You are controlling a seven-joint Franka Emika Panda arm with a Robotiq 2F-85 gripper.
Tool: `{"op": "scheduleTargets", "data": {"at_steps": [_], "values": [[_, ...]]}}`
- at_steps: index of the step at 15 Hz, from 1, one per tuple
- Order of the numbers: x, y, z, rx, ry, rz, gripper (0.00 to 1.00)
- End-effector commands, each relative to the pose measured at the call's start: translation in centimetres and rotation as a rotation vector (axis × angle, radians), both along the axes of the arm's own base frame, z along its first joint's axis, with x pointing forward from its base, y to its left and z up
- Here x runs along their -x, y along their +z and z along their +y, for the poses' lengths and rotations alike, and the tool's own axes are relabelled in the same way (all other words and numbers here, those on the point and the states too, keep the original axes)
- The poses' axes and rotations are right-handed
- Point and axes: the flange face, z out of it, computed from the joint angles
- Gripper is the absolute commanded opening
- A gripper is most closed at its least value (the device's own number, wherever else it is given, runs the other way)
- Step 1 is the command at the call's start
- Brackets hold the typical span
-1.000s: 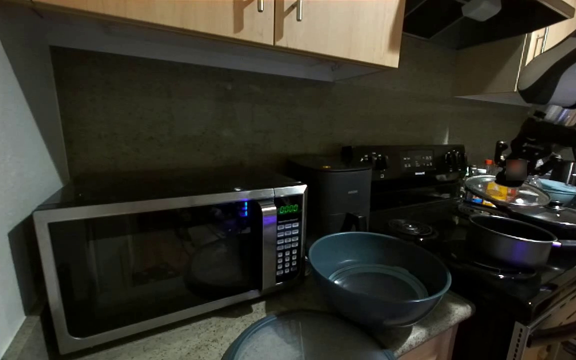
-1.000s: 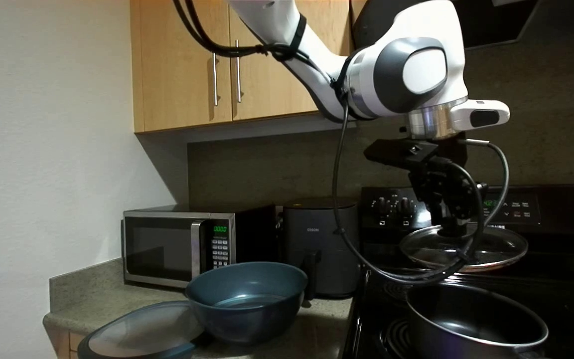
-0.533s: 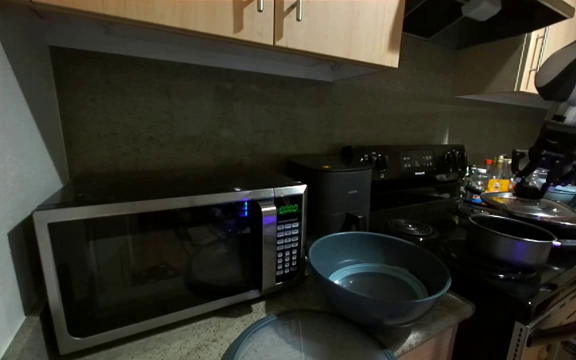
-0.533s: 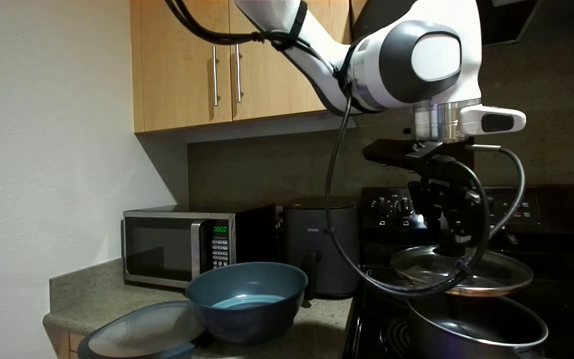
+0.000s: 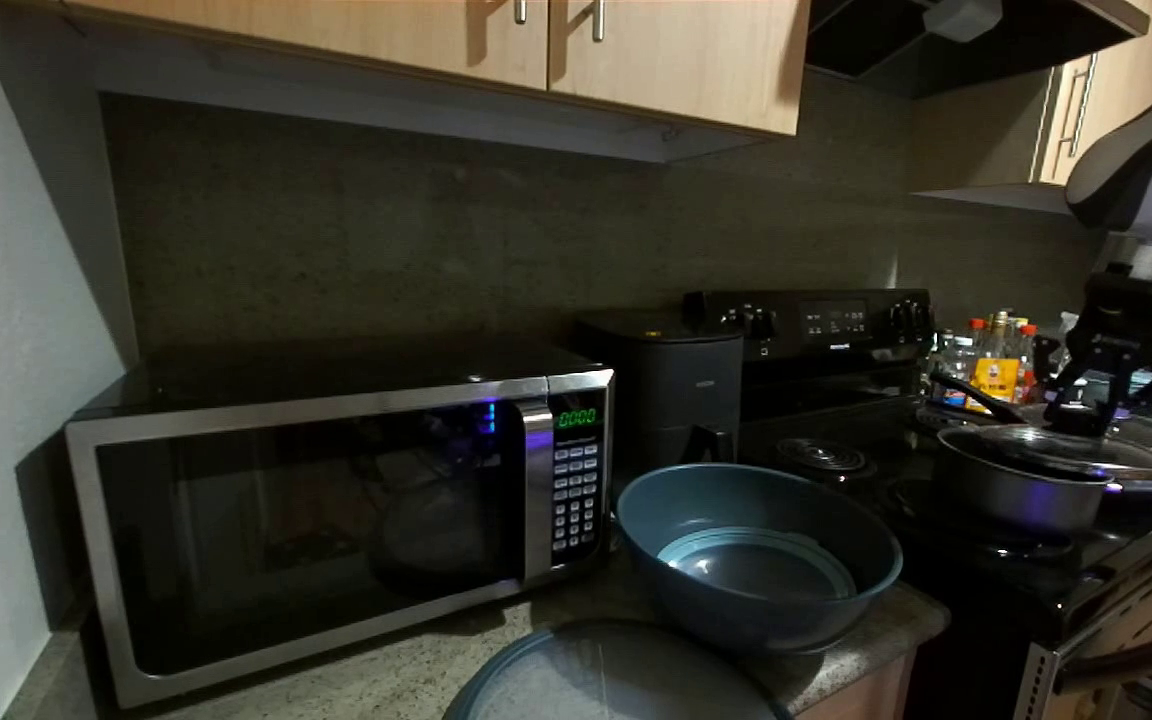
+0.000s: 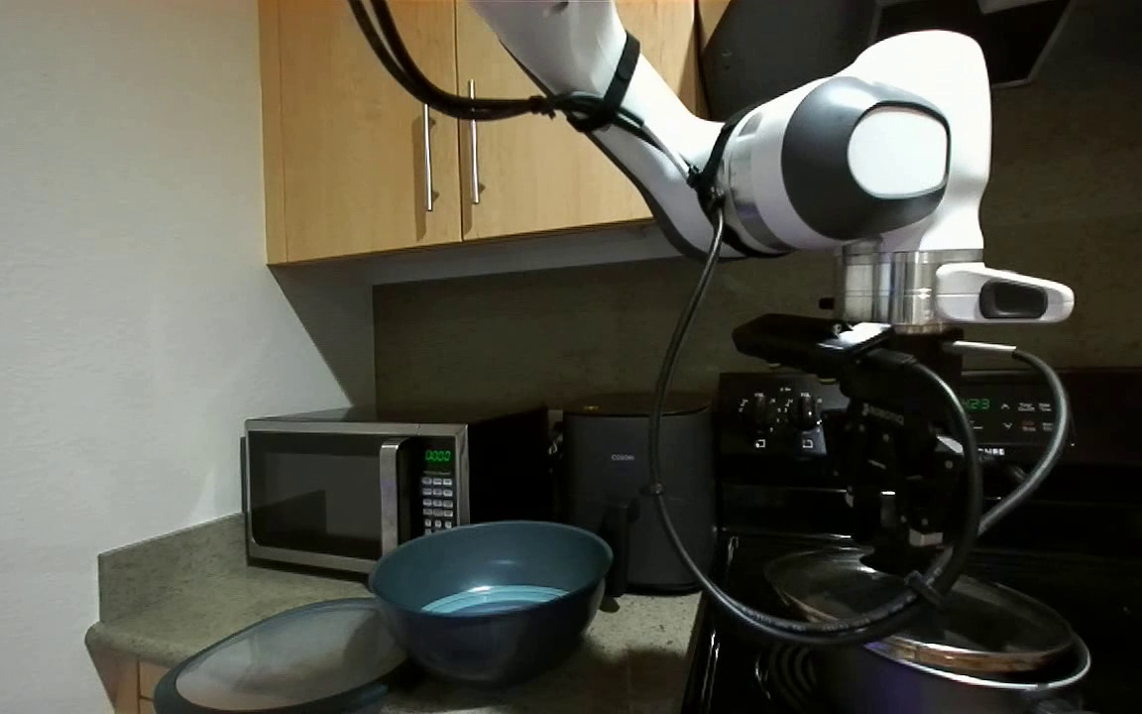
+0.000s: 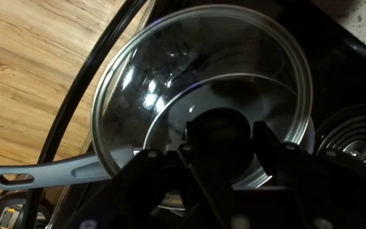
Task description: Remove the lid from the bowl and put it on the pan
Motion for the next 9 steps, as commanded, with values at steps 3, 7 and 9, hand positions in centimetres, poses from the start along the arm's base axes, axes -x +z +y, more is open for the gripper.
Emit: {"op": "scheduleTargets", "data": {"at_steps": [3, 7, 9], "values": [[-1.8, -1.6, -1.3, -0.022, -0.024, 0.026, 0.22], [-3.5, -0.6, -1.8, -0.008, -0.021, -0.033, 0.22], [-4.4, 0.0, -1.8, -0.011, -0.022, -0.065, 0.22]]}}
